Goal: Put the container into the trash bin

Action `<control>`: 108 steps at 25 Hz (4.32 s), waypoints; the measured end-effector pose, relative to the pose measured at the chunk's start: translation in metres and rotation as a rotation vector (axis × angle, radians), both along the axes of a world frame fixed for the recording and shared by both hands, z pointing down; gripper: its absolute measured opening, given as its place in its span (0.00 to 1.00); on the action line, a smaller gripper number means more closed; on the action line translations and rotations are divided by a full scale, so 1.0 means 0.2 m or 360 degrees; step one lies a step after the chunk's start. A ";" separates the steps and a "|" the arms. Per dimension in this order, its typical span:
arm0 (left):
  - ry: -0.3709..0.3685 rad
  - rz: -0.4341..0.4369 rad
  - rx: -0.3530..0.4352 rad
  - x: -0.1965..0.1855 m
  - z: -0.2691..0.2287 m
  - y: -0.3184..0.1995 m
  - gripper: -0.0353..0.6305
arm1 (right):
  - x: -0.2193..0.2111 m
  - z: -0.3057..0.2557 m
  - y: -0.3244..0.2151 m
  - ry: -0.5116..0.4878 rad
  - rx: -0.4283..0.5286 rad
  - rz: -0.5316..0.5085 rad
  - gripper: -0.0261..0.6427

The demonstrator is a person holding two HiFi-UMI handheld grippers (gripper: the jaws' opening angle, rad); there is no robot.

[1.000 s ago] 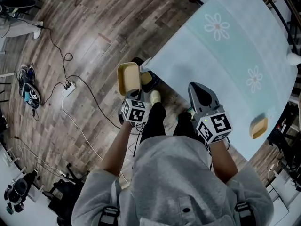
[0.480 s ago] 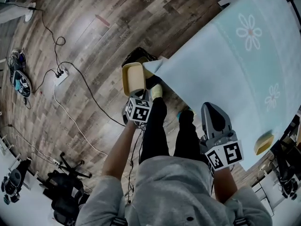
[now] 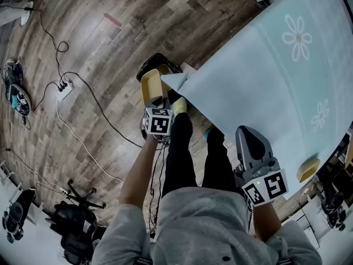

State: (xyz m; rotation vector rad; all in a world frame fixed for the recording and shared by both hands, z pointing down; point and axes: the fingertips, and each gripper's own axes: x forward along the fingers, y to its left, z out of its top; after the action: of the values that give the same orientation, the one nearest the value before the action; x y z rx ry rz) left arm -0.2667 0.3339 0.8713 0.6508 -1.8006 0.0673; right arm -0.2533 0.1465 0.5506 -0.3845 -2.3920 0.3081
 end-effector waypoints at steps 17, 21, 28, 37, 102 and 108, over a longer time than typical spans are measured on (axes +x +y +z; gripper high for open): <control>-0.0112 -0.0041 -0.0007 -0.08 -0.19 0.06 0.13 | 0.05 -0.07 -0.04 -0.0057 -0.0010 0.0022 0.08; -0.0197 -0.0040 -0.0008 -0.15 -0.33 0.03 0.13 | 0.05 -0.14 -0.07 -0.0115 -0.0031 0.0048 0.08; -0.0288 -0.0102 0.0014 -0.21 -0.58 0.00 0.12 | 0.08 -0.28 -0.13 -0.0234 -0.0035 0.0079 0.08; -0.0495 -0.0094 0.0020 -0.29 -1.01 0.00 0.09 | 0.13 -0.51 -0.27 -0.0421 0.0023 0.0172 0.08; -0.0366 0.2778 0.0407 2.37 -1.40 -3.09 0.23 | 2.85 -0.67 -2.51 -0.0561 0.0398 0.1915 0.08; -0.0351 0.2843 0.0318 2.39 -1.32 -3.10 0.23 | 2.90 -0.65 -2.51 -0.0544 0.0404 0.1956 0.08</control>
State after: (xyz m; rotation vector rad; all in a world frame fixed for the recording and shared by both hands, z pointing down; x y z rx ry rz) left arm 0.2110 -0.2864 0.6072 2.2369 -0.8688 1.1637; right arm 0.3260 -0.3561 0.4201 1.2900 -2.6549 0.4742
